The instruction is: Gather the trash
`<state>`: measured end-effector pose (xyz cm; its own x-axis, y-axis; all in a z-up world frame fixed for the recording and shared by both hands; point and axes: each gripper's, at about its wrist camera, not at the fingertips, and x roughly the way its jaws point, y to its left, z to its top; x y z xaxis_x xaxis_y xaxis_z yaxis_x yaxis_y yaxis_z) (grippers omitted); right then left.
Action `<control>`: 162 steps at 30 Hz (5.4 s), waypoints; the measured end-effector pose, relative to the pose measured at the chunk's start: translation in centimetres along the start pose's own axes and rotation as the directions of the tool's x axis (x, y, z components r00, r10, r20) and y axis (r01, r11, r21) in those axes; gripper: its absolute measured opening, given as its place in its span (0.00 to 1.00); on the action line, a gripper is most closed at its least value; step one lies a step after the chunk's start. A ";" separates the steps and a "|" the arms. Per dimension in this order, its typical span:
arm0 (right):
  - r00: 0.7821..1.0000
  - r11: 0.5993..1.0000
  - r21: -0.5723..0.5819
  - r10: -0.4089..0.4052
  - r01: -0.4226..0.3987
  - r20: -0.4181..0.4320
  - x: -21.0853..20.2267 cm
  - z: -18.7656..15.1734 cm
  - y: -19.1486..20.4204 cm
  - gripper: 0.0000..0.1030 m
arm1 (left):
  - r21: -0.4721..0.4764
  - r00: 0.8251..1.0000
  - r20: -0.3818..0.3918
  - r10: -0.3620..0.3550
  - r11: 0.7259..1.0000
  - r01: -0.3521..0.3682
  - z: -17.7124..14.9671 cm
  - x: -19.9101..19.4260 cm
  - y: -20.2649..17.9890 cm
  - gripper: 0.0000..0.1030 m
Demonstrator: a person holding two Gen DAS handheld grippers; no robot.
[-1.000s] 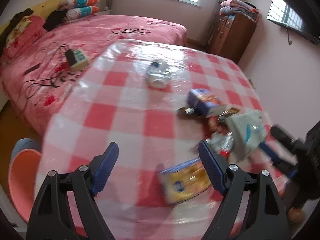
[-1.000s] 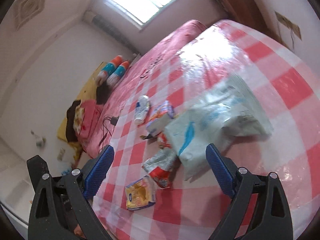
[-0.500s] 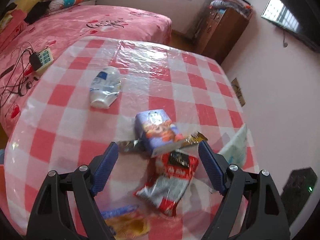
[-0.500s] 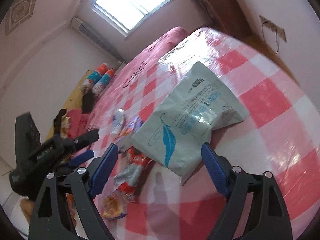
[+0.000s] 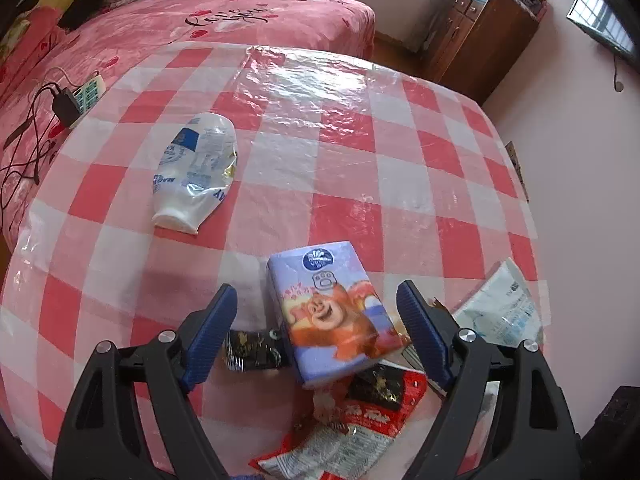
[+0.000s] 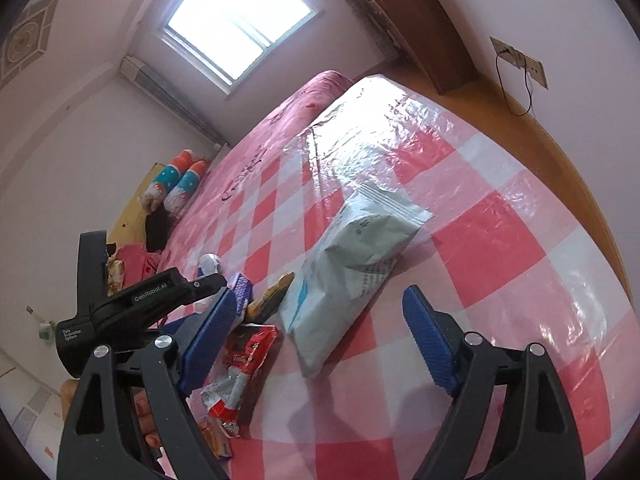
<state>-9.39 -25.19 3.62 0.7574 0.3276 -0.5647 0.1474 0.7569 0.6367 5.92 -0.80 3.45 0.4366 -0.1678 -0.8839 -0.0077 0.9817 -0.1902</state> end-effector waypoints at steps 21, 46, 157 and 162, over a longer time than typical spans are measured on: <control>0.991 0.983 -0.144 -0.122 0.114 -0.048 4.5 1.6 1.3 0.57 | 0.019 0.999 0.049 -0.010 1.000 0.009 -0.3 -0.4 0.8 0.56; 0.990 0.903 -0.408 -0.110 0.136 0.085 4.0 0.7 5.4 0.12 | -0.028 0.993 0.077 -0.094 0.995 0.096 -5.7 -5.9 9.6 0.56; 0.956 0.817 -0.542 0.039 -0.198 -0.290 5.8 -10.8 26.0 0.59 | -0.194 0.931 0.262 -0.253 0.932 0.307 -14.9 -11.6 28.4 0.56; 0.907 0.770 -0.546 0.098 -0.330 -0.410 7.7 -14.3 30.3 0.59 | -0.259 0.943 0.287 -0.169 0.934 0.247 -16.0 -12.8 32.3 0.56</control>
<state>-8.24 8.37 11.07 0.4408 0.6033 -0.6646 -0.4841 0.7833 0.3900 -14.30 31.67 1.77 0.6709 -0.2987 -0.6787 -0.1327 0.8521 -0.5063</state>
